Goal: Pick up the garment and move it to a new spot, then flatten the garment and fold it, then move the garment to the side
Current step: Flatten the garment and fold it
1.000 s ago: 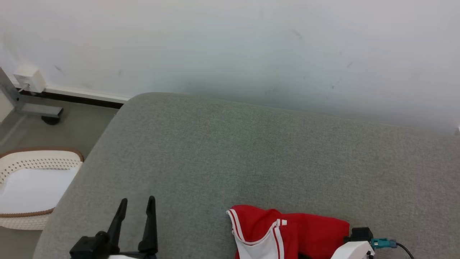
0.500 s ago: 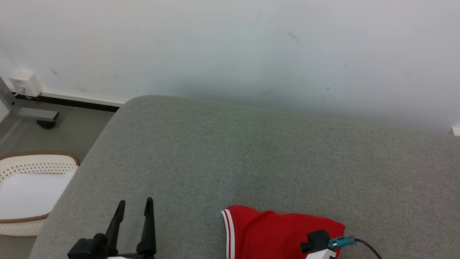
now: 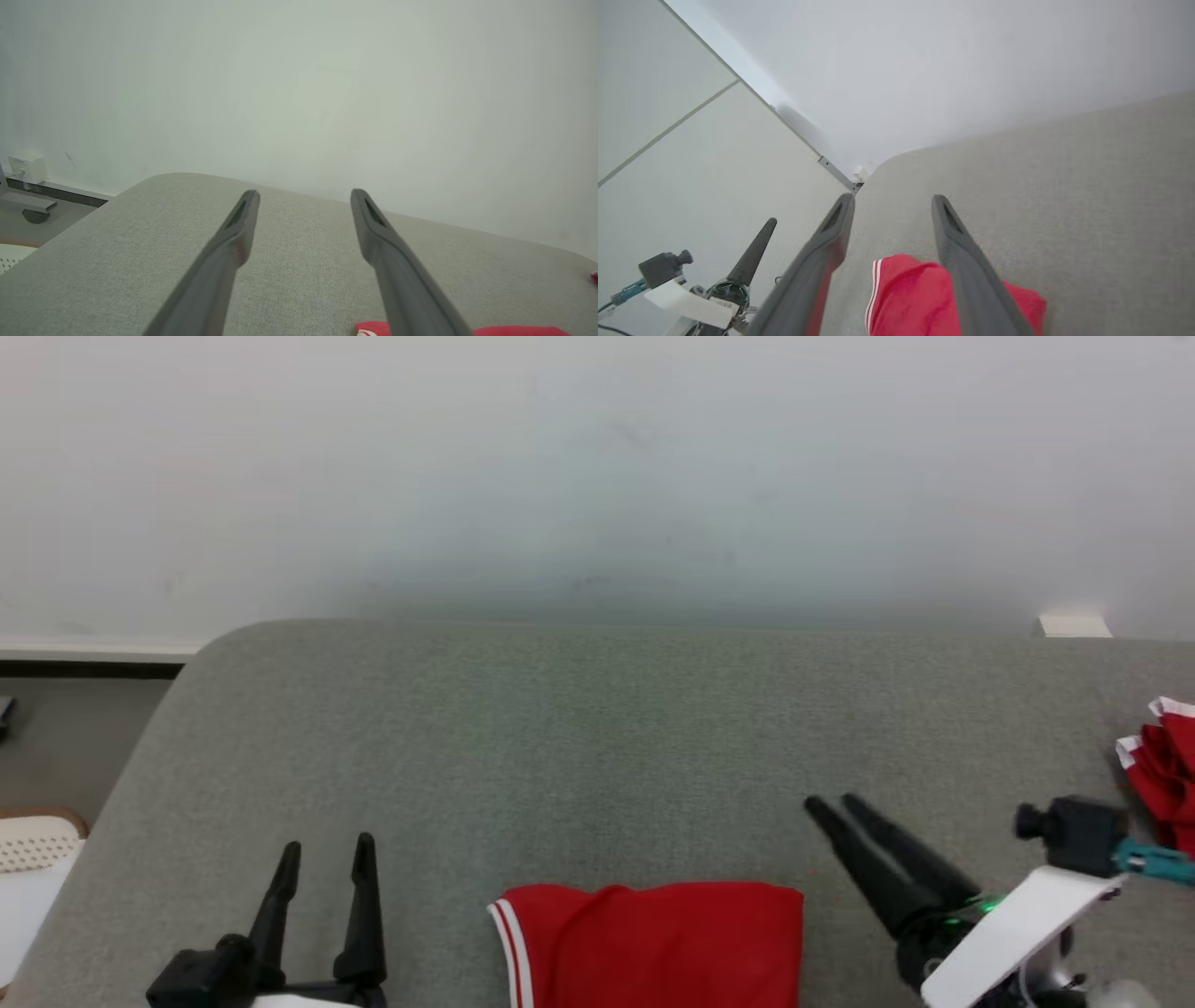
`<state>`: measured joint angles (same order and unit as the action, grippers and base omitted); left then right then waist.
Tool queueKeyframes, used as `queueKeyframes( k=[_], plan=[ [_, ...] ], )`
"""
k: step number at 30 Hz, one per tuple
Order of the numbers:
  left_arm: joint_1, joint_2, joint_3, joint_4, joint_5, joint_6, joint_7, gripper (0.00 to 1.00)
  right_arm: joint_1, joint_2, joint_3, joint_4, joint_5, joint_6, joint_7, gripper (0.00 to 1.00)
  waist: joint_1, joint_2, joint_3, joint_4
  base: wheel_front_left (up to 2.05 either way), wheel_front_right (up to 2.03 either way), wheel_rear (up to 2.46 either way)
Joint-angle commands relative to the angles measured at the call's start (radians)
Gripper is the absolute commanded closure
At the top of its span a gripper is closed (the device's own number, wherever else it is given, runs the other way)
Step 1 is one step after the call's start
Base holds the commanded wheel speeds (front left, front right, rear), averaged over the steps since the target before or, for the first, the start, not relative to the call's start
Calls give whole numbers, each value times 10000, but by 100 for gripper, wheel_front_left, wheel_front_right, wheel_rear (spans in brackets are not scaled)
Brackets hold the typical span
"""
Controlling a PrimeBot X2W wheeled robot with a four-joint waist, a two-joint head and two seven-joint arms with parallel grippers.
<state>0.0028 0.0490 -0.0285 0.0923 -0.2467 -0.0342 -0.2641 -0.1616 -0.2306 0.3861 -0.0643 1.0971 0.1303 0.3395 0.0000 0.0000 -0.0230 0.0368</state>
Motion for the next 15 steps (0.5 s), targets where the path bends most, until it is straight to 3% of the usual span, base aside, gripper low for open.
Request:
queueKeyframes(
  k=[1, 6, 15],
  plan=[
    [-38, 38, 89, -59, 156, 14, 2, 0, 54, -123, -416, -199, -458, 4, -406, 0, 0, 0, -34, -351, 0, 0, 0],
    [-84, 36, 343, -191, 287, -56, 2, 0, 269, -392, -1386, -535, -2614, 4, -1701, 0, 0, 0, -121, -814, 0, 0, 0],
    [-6, 34, 563, -232, 132, -180, 2, 0, 1265, -192, -2423, 59, -5445, 4, -4055, 0, 0, 0, -221, -1259, 0, 0, 0]
  ],
)
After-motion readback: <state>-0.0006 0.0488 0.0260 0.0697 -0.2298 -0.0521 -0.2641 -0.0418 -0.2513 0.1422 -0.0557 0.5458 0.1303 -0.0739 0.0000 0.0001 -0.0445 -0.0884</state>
